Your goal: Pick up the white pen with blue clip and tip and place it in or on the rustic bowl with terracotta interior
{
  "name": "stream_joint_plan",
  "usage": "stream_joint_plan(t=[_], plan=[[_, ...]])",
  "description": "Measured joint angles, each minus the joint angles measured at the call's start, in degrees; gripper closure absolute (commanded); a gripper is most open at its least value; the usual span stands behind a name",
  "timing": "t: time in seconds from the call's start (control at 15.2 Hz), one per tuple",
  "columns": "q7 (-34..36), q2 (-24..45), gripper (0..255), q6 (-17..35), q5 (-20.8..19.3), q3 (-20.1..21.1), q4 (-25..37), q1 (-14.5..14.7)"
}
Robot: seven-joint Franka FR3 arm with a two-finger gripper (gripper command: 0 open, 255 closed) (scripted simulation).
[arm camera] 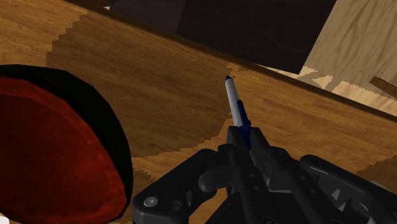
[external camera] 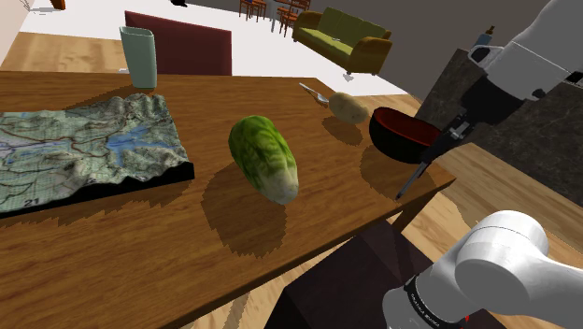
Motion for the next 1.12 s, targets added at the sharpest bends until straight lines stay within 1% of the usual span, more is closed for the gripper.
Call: stream_joint_plan(t=[1.12], plan=[[0.0,8.6,255,-8.1,-0.4,-0.4,16.8,-0.2]])
